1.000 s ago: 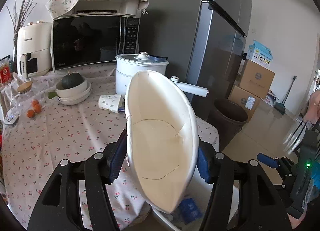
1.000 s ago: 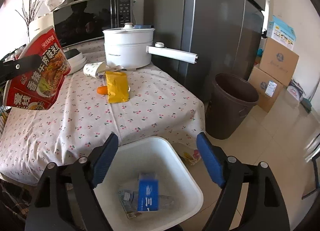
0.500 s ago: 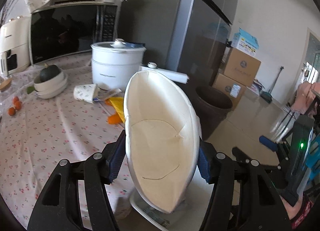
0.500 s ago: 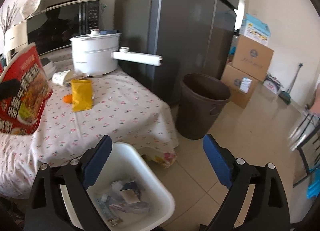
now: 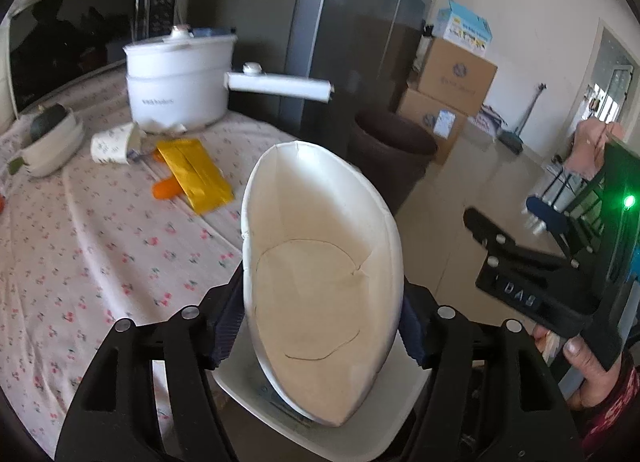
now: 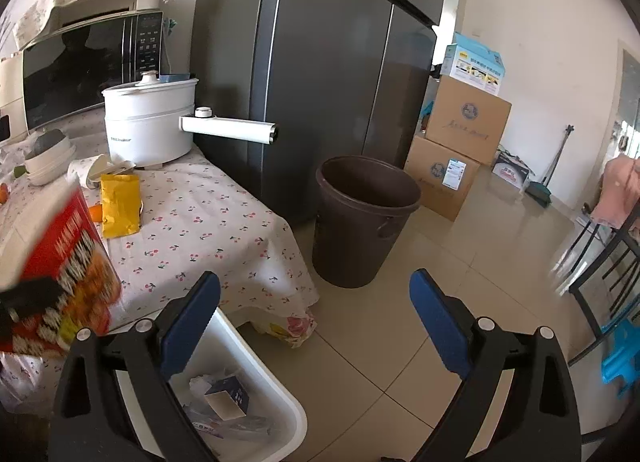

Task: Collect trash
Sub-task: 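Open the right tool over the bin to drop the carton while the left tool drops the noodle cup, then grasp the yellow packet on the table with the left tool and lift it, then grasp the orange peel with the right tool while the left tool holds the yellow packet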

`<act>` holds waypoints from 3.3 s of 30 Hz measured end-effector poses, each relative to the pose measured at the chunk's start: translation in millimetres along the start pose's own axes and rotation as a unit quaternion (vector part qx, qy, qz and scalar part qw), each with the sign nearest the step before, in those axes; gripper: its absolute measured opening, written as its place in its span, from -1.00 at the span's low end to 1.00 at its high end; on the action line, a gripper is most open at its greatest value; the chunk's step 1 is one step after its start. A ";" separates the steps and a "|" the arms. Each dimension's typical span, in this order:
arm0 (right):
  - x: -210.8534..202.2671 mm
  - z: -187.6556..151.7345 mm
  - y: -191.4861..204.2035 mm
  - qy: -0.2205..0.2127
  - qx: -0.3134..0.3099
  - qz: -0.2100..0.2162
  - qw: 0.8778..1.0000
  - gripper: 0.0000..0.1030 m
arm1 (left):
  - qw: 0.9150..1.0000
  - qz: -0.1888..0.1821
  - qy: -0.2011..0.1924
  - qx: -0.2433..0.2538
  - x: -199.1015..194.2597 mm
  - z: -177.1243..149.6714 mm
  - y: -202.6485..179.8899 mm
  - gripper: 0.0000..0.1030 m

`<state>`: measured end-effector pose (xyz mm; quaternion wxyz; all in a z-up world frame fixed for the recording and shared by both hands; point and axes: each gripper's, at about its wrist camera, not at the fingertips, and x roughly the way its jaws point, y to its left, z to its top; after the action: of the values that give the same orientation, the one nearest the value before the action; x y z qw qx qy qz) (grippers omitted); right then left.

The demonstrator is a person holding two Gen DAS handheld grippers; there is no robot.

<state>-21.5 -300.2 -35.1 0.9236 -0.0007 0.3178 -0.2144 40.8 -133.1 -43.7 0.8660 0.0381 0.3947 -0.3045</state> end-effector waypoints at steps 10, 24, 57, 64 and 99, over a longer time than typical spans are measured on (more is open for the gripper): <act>2.9 -1.2 -1.9 0.004 0.003 -0.008 1.000 0.87 | 0.998 -0.006 0.055 -0.008 26.9 -12.4 2.9 0.56; 10.7 6.3 0.1 0.027 0.032 0.023 0.999 0.87 | 0.997 0.044 0.066 -0.024 33.0 -10.6 31.8 0.83; -18.2 6.9 41.1 0.115 0.090 0.122 0.982 0.87 | 0.984 0.023 0.026 -0.172 122.6 122.2 165.6 -0.96; -23.1 16.6 57.5 0.119 0.048 0.136 0.982 0.87 | 0.989 0.027 -0.039 -0.140 0.1 104.4 134.3 -0.96; 160.5 78.7 271.0 0.239 0.047 0.190 0.951 -0.70 | 0.971 0.135 -0.104 -0.167 -135.4 21.8 193.4 -0.96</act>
<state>245.3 -128.4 -103.7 0.8432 0.1549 0.5130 -0.0433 95.0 84.6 33.3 0.9296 -0.0863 0.3387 -0.1168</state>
